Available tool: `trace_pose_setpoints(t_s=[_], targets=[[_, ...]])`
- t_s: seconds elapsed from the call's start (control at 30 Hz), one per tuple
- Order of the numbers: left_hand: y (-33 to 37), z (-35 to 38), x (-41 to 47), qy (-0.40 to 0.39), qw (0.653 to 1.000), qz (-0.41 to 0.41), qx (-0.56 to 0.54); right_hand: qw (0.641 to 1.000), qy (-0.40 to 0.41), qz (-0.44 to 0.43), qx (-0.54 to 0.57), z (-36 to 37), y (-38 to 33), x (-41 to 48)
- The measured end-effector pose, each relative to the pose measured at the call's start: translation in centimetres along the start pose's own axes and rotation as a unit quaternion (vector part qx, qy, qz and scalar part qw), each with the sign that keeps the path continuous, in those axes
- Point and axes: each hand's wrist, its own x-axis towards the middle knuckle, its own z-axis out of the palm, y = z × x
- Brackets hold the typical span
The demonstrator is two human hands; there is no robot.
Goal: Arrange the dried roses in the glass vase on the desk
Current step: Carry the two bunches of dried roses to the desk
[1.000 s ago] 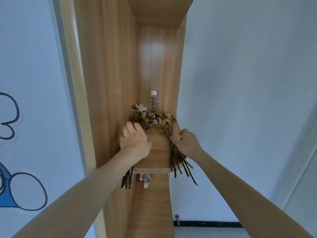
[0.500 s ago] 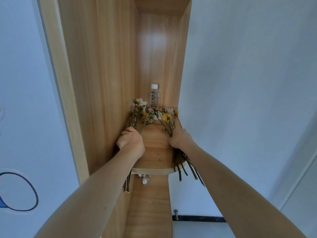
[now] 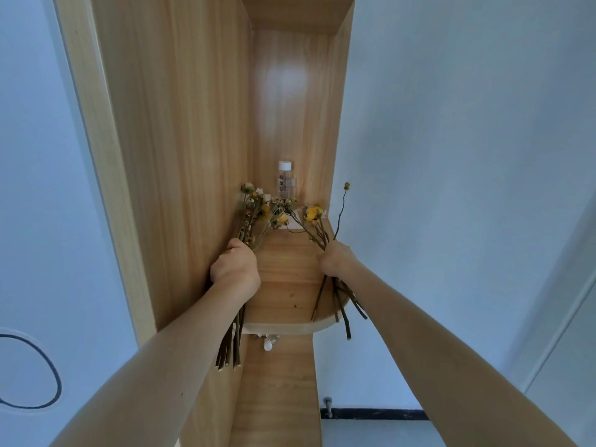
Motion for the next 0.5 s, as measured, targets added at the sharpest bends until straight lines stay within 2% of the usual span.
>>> trace_pose_setpoints(t_s=[0.2, 0.37, 0.5], targets=[[0.2, -0.8, -0.8, 0.025, 0.997, 0.000, -0.068, 0.998, -0.003, 0.015, 0.069, -1.4, 0.8, -1.1], [0.4, -1.9, -2.9, 0.044, 0.985, 0.023, -0.163, 0.991, 0.033, 0.011, 0.132, -2.8, 2.1, -2.2], [-0.3, -2.7, -4.9, 0.041, 0.978, 0.053, -0.197, 0.973, 0.047, -0.002, 0.225, -3.8, 3.3, -3.2]])
